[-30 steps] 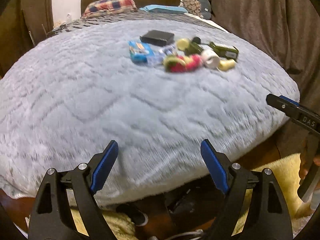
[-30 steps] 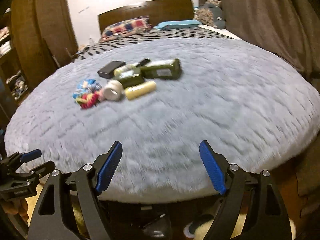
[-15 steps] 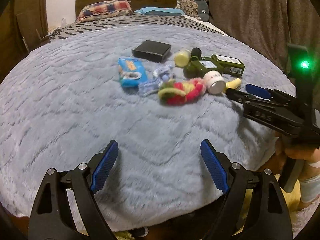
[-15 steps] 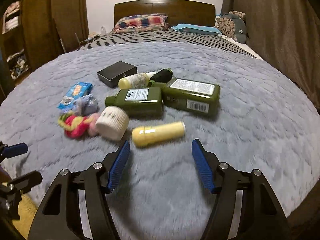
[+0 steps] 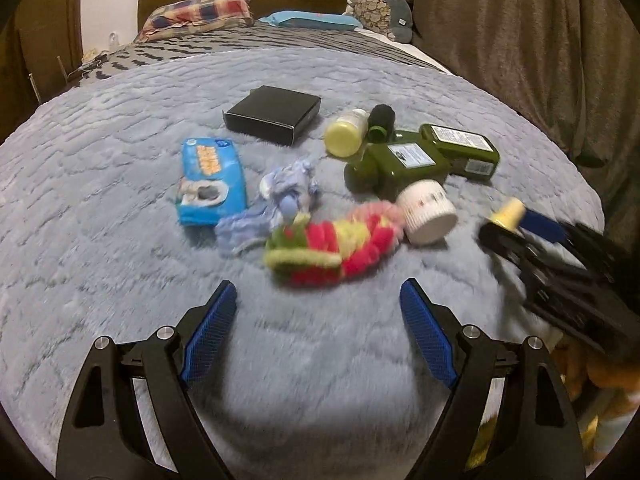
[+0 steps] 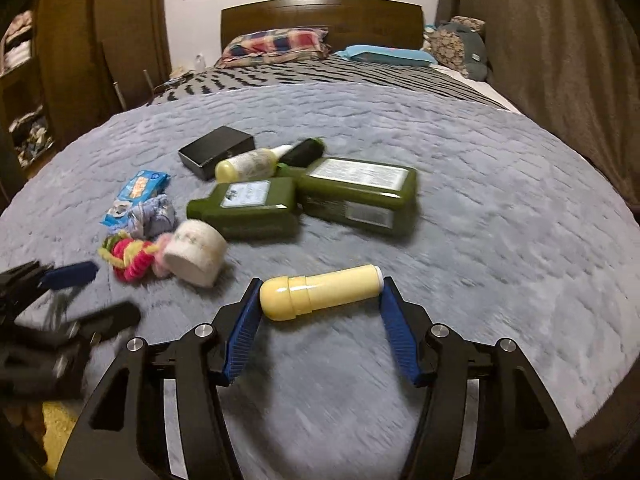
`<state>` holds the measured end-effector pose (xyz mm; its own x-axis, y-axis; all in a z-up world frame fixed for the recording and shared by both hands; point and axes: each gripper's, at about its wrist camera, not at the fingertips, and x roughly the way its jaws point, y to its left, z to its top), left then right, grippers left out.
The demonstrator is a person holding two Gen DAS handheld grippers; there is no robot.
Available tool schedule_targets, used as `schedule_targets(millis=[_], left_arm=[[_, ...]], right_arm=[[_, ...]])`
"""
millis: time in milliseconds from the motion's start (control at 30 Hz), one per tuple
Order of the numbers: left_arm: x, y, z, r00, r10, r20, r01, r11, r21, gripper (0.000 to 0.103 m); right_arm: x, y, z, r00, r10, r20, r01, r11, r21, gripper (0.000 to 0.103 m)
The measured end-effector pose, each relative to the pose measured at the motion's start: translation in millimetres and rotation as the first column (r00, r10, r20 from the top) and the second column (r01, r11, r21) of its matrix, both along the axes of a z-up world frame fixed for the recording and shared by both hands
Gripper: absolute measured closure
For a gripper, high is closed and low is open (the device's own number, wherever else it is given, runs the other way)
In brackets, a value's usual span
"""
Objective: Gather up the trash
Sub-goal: 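Grasp the pipe-cleaner toy with the left tool while the right tool grasps the yellow cylinder, then lower both held items into the bin and open both tools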
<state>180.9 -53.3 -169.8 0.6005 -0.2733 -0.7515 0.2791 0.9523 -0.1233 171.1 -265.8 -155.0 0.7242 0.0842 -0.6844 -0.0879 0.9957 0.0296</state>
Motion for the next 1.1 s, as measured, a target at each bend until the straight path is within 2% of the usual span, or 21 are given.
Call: schedule_targets(millis=[167, 267, 367, 500, 700, 1100], left_arm=[[18.5, -11.9, -1.6, 1.000, 0.004, -0.003, -0.004, 1.000, -0.021, 0.024], [25.6, -20.6, -3.5, 1.000, 0.011, 0.006, -0.011, 1.000, 0.003, 0.024], [27.6, -22.1, -4.0, 1.000, 0.017, 0.013, -0.017, 1.000, 0.020, 0.036], [20.2, -15.9, -0.3, 1.000, 0.016, 0.009, -0.016, 1.000, 0.007, 0.038], [-10.6, -10.0, 3.6, 0.999, 0.014, 0.030, -0.015, 0.999, 0.029, 0.038], [-100.0, 17.4, 37.5, 0.993, 0.007, 0.118, -0.006, 1.000, -0.009, 0.038]], right_arm=[[-19.6, -15.3, -4.3, 1.000, -0.017, 0.004, 0.017, 1.000, 0.010, 0.043], [-27.0, -22.9, -6.6, 1.000, -0.027, 0.004, 0.027, 0.999, 0.021, 0.043], [-31.1, -28.6, -6.6, 0.999, -0.040, 0.006, 0.040, 0.999, 0.035, 0.043], [-36.1, -28.4, -6.8, 0.999, -0.044, 0.008, 0.044, 0.998, 0.035, 0.043], [-48.7, -25.3, -0.2, 0.998, -0.059, 0.028, 0.057, 0.997, 0.059, 0.043], [-105.0, -3.2, 29.6, 0.995, -0.047, 0.084, 0.044, 0.998, 0.045, 0.043]])
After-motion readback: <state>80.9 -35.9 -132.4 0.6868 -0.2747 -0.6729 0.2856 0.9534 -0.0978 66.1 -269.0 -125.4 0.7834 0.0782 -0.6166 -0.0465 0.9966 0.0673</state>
